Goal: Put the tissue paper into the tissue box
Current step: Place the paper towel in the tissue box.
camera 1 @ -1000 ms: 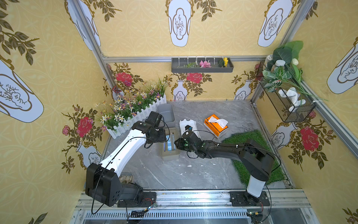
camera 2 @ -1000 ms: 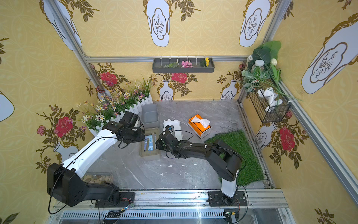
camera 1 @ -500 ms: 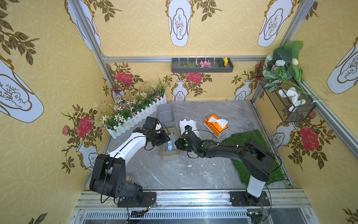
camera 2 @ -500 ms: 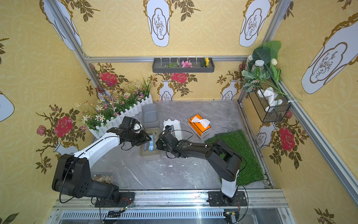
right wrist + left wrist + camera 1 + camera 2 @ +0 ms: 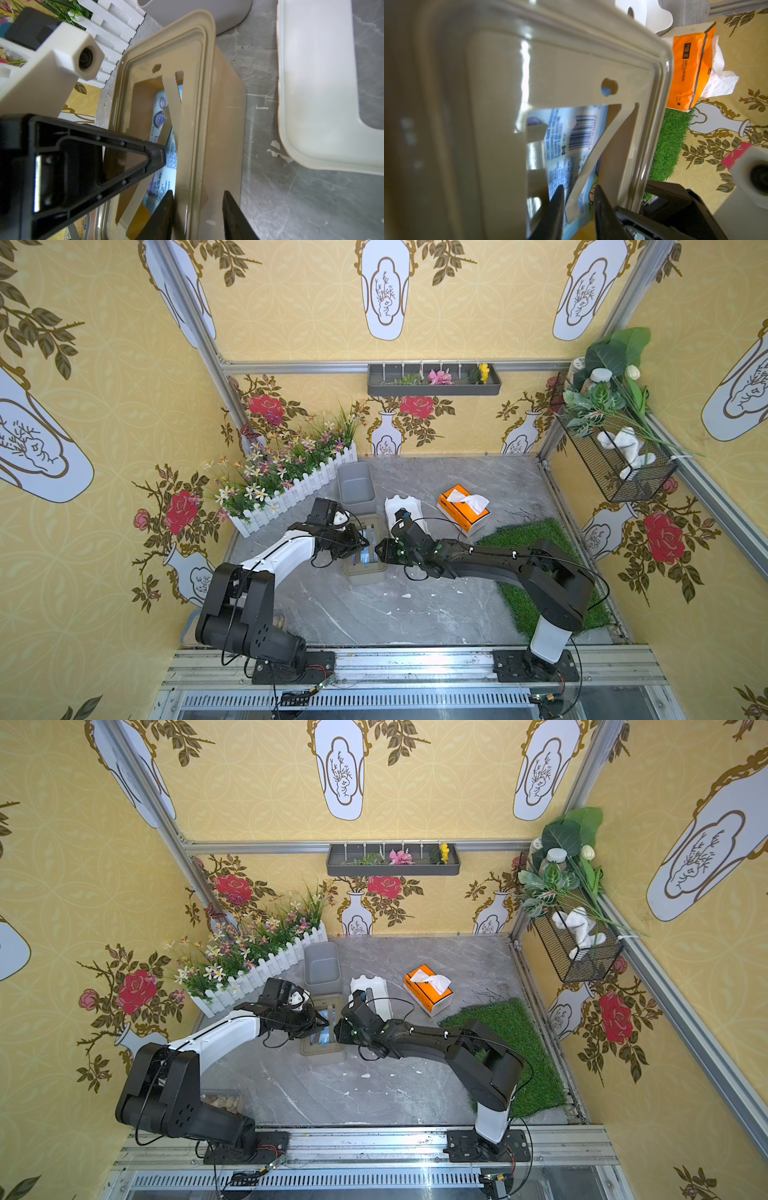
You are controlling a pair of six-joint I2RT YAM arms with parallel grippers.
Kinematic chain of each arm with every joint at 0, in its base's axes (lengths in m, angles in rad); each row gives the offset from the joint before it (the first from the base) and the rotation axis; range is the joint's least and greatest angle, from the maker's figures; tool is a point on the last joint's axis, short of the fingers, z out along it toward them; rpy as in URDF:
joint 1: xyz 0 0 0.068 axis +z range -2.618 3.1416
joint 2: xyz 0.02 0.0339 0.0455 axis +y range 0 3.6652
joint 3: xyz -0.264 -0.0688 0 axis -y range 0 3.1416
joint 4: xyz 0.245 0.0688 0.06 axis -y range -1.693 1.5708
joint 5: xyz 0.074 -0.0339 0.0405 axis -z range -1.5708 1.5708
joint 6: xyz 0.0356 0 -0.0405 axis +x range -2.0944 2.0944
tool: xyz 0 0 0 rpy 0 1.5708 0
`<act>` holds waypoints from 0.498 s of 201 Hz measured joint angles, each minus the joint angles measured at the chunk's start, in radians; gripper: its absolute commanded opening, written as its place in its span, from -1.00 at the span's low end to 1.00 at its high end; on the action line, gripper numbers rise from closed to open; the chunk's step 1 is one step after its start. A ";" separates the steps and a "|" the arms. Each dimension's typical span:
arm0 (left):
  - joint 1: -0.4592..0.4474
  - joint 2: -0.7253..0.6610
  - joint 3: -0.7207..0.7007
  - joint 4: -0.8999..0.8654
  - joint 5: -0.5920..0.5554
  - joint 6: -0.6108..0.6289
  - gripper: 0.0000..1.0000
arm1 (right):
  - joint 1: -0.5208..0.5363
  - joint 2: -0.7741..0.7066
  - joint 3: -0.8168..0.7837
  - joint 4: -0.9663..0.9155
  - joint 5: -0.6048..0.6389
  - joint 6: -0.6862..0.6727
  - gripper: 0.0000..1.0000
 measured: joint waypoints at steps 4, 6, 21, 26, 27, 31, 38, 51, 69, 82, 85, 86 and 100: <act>-0.006 0.002 0.004 -0.004 -0.006 0.004 -0.43 | -0.002 -0.002 0.000 -0.003 -0.005 -0.006 -0.12; -0.010 0.003 0.006 -0.007 -0.011 0.006 -0.43 | -0.003 -0.003 0.000 -0.006 -0.007 -0.009 -0.11; -0.039 0.014 0.026 -0.026 -0.042 0.014 -0.43 | -0.012 -0.011 0.000 -0.027 -0.022 -0.026 -0.05; -0.049 0.018 0.032 -0.033 -0.052 0.018 -0.43 | -0.013 -0.013 0.001 -0.033 -0.024 -0.033 -0.04; -0.051 0.019 0.034 -0.034 -0.054 0.019 -0.44 | -0.014 -0.014 0.002 -0.037 -0.024 -0.036 -0.03; -0.059 0.023 0.039 -0.038 -0.061 0.023 -0.43 | -0.016 -0.016 0.003 -0.041 -0.026 -0.041 -0.02; -0.071 0.029 0.046 -0.049 -0.074 0.029 -0.43 | -0.018 -0.020 0.005 -0.048 -0.030 -0.051 -0.01; -0.083 0.037 0.056 -0.061 -0.090 0.034 -0.43 | -0.020 -0.025 0.005 -0.057 -0.038 -0.070 0.01; -0.095 0.042 0.062 -0.068 -0.106 0.040 -0.44 | -0.021 -0.036 -0.002 -0.060 -0.043 -0.095 0.05; -0.101 0.043 0.063 -0.072 -0.113 0.043 -0.44 | -0.021 -0.050 -0.015 -0.056 -0.047 -0.107 0.05; -0.103 0.043 0.065 -0.075 -0.116 0.044 -0.44 | -0.021 -0.052 -0.018 -0.055 -0.047 -0.110 0.05; -0.103 0.043 0.065 -0.076 -0.117 0.044 -0.44 | -0.021 -0.053 -0.019 -0.054 -0.047 -0.111 0.06; -0.116 0.042 0.070 -0.089 -0.132 0.051 -0.45 | -0.022 -0.064 -0.033 -0.043 -0.049 -0.116 0.06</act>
